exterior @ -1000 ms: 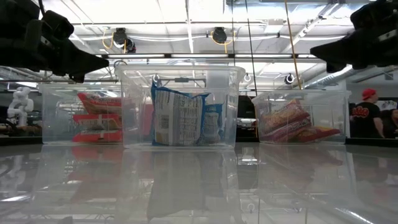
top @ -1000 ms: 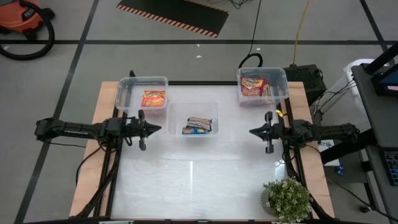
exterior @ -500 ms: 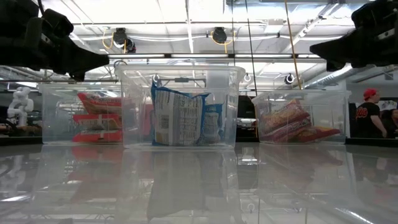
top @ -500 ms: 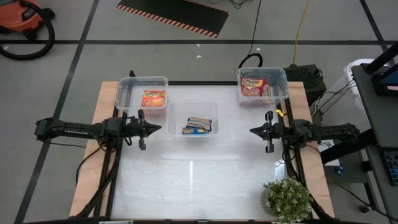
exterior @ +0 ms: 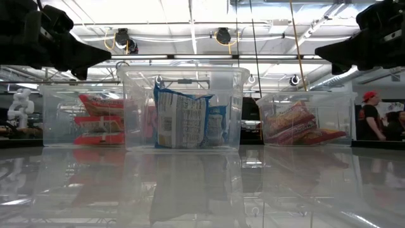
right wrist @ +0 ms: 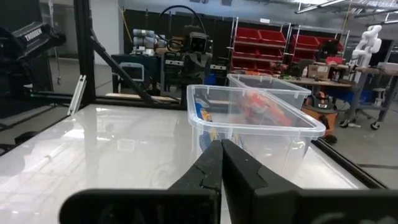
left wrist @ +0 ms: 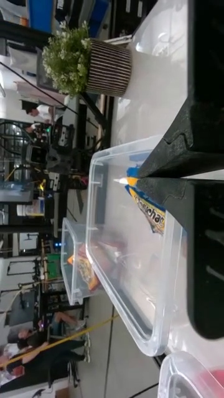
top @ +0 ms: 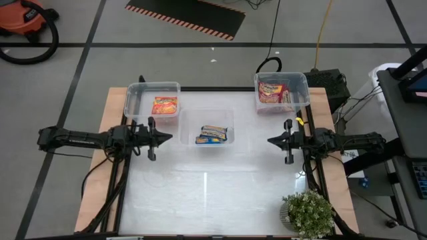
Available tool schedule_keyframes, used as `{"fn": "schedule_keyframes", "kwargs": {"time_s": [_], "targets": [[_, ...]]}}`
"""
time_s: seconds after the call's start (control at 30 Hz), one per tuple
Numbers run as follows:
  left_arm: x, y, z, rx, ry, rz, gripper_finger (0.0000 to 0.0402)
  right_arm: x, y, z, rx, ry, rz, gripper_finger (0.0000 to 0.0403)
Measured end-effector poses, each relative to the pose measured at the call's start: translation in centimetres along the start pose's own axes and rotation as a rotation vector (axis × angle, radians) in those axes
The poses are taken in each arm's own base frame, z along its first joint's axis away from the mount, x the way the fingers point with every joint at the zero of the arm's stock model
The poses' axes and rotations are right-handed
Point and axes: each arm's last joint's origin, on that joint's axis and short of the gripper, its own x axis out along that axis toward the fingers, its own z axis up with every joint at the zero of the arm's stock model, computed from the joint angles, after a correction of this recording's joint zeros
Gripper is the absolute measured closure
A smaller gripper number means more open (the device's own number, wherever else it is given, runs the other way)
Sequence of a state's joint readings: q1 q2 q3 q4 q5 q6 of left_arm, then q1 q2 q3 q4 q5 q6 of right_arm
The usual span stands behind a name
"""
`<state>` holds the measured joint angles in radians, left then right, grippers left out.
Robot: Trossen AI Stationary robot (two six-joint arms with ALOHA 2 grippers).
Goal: Sort Maruchan noodles
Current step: Return to Home Position
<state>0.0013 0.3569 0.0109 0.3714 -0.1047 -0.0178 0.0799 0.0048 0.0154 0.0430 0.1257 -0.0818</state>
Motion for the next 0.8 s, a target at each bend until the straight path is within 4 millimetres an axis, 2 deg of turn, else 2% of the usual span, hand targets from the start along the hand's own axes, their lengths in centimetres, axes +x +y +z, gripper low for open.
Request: {"fn": "schedule_keyframes", "kwargs": {"time_s": [0.27, 0.8], "targets": [[-0.02, -0.32, -0.02, 0.051, 0.001, -0.108, 0.0398, 0.00, 0.00, -0.01, -0.035, 0.001, -0.001, 0.0403], [-0.95, -0.57, 0.92, 0.039, -0.096, -0.137, 0.0398, 0.00, -0.01, -0.03, -0.035, 0.002, -0.003, 0.0403]]}}
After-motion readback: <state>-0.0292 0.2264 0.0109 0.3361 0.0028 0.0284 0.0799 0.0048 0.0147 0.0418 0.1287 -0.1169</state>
